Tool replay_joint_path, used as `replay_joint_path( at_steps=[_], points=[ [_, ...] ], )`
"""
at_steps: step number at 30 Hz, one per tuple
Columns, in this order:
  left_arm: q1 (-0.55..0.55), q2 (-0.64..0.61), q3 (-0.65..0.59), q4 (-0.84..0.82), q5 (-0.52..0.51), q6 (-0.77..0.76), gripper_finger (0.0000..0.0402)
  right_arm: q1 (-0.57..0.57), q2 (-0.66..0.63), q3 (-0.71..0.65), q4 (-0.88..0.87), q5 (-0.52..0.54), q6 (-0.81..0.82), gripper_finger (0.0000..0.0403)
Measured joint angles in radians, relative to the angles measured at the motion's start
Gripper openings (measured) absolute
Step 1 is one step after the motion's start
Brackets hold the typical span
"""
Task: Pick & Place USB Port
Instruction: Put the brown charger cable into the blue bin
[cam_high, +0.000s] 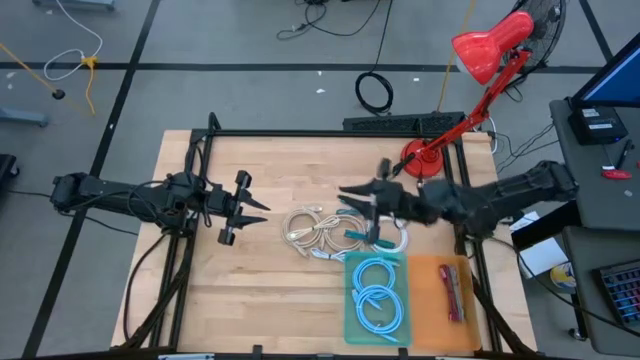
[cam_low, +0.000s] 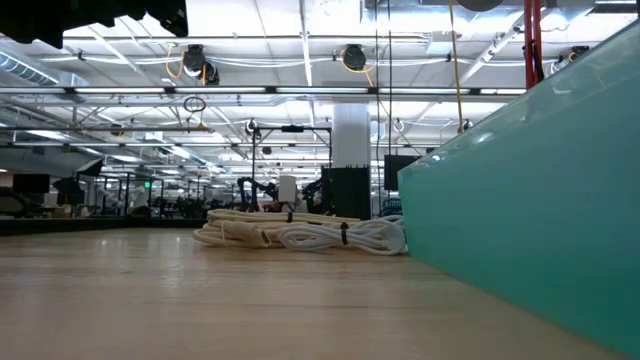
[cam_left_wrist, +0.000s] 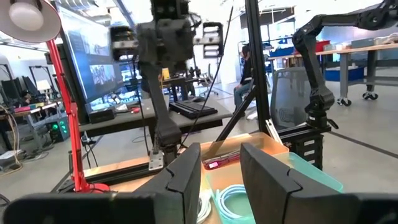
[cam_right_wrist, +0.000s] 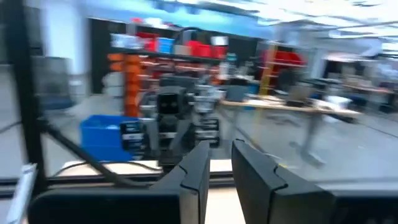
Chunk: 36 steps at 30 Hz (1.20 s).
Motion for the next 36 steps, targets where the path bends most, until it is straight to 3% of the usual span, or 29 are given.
replay_joint_path(
  at_steps=[3, 6, 11, 15, 24, 31, 36],
  points=[
    [0.001, 0.0, 0.0, 0.041, 0.0, 0.0, 0.0118, -0.093, 0.035, 0.0, 0.009, -0.207, 0.015, 0.0057],
    [0.014, 0.0, 0.009, 0.077, -0.001, 0.0, 0.0118, -0.149, 0.086, 0.0, 0.036, -0.309, 0.015, 0.0057],
    [0.059, 0.006, 0.064, 0.038, 0.0, 0.004, 0.0118, -0.188, 0.189, -0.002, 0.056, -0.317, 0.006, 0.0057],
    [0.101, 0.035, 0.151, -0.082, 0.018, 0.034, 0.0118, -0.204, 0.236, -0.002, 0.103, -0.317, -0.006, 0.0057],
    [0.147, 0.183, 0.368, -0.489, 0.089, 0.189, 0.0118, -0.212, 0.206, -0.002, 0.0, -0.317, 0.034, 0.0057],
    [0.147, 0.306, 0.429, -0.763, 0.081, 0.254, 0.0118, -0.212, 0.197, -0.001, -0.055, -0.315, 0.054, 0.0057],
    [0.147, 0.372, 0.439, -0.842, 0.054, 0.201, 0.0118, -0.216, 0.18, -0.001, -0.09, -0.315, 0.062, 0.0057]
  ],
)
